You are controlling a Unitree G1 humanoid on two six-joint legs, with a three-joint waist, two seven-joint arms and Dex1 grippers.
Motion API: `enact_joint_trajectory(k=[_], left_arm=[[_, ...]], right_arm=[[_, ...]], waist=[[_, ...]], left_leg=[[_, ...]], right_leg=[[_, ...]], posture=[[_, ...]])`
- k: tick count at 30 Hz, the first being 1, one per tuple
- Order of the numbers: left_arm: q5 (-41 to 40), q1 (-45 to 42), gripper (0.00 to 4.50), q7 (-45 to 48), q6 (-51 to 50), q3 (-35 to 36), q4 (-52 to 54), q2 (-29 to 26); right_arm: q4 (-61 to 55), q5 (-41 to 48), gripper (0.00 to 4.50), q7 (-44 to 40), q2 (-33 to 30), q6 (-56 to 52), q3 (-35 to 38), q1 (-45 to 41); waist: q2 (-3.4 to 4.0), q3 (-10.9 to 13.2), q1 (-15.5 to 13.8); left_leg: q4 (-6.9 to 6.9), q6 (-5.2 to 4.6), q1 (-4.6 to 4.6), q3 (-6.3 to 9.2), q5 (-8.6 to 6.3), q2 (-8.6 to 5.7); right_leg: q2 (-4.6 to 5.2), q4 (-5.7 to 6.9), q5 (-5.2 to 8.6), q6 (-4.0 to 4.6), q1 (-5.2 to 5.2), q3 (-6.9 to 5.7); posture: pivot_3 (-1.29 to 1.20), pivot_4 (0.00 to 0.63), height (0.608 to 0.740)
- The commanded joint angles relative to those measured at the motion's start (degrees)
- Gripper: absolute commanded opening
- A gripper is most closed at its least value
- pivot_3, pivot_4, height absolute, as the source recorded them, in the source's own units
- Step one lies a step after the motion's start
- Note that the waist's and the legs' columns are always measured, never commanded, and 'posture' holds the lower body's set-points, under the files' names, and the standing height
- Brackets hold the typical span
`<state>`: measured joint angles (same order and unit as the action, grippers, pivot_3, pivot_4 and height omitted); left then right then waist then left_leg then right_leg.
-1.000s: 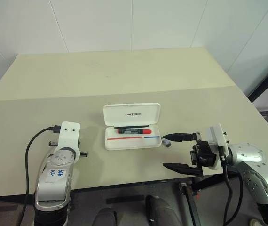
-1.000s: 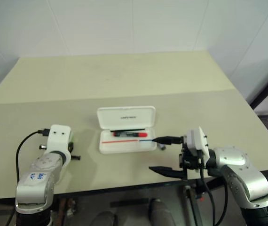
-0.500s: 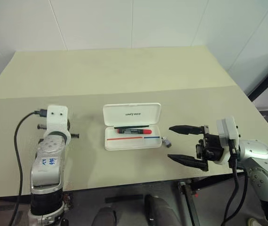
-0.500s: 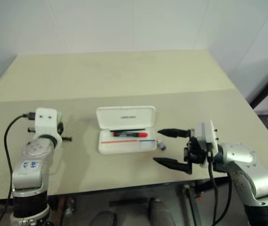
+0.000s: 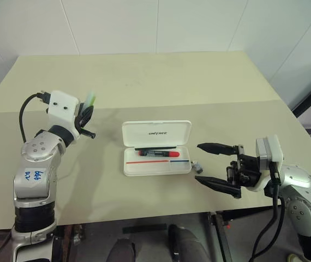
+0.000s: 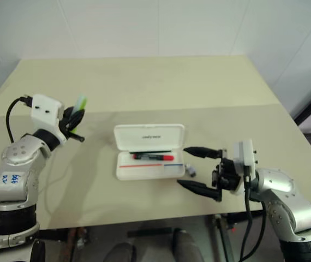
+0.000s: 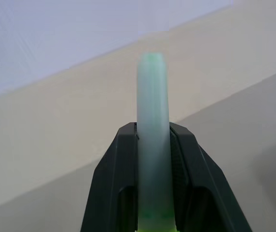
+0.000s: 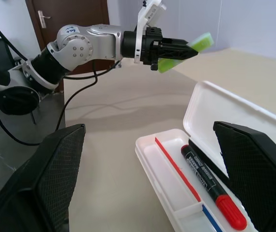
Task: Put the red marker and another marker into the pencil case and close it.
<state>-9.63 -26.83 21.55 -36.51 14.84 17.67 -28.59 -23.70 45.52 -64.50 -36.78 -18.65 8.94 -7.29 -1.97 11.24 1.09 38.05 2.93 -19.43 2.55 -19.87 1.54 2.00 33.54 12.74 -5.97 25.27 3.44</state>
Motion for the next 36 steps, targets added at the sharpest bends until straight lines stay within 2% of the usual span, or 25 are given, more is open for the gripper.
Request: enact_joint_trajectory(k=[1,12,21,30,36], left_arm=[[-3.88,-3.38,0.44,4.33,3.29,0.73,0.14,-2.10],[-14.34,-11.70,0.44,22.64,8.54,-4.47,-2.21,-5.61],[-18.65,-11.15,0.44,38.74,11.53,-10.81,-1.74,-9.72],[-14.78,-7.48,0.44,46.16,15.69,-17.23,-1.77,-13.18],[-6.97,-4.93,0.44,47.38,21.39,-22.22,-5.01,-16.01]], right_arm=[[-3.21,2.48,4.50,1.01,0.59,0.50,2.05,0.27],[-5.60,2.39,4.50,3.33,0.10,0.74,4.47,4.20],[-7.48,1.16,4.50,4.40,-0.50,1.60,5.89,7.93],[-10.00,0.20,4.50,6.61,-0.31,2.24,6.97,11.64],[-10.79,-0.41,4.50,7.10,-0.04,3.28,7.37,14.21]], waist=[[0.00,0.00,0.05],[0.00,0.00,0.17],[0.01,0.00,0.44],[0.01,0.00,0.47],[0.02,0.01,0.44]], left_leg=[[0.00,0.00,0.01,0.00,0.00,0.00],[0.02,-0.02,0.01,-0.04,0.00,0.00],[0.03,-0.04,0.08,-0.08,0.01,0.01],[0.03,-0.12,0.12,-0.07,-0.01,0.08],[0.04,-0.16,0.15,-0.10,-0.03,0.08]], right_leg=[[0.00,0.02,0.00,0.00,0.00,0.00],[-0.03,0.06,0.03,-0.01,0.00,0.04],[-0.10,0.18,0.07,0.03,0.00,0.11],[-0.22,0.25,0.14,0.09,0.00,0.18],[-0.25,0.25,0.15,0.11,-0.01,0.22]], posture=[[0.00,0.150,0.740],[0.00,0.150,0.740],[0.00,0.150,0.740],[0.00,0.150,0.740],[0.00,0.150,0.740]])
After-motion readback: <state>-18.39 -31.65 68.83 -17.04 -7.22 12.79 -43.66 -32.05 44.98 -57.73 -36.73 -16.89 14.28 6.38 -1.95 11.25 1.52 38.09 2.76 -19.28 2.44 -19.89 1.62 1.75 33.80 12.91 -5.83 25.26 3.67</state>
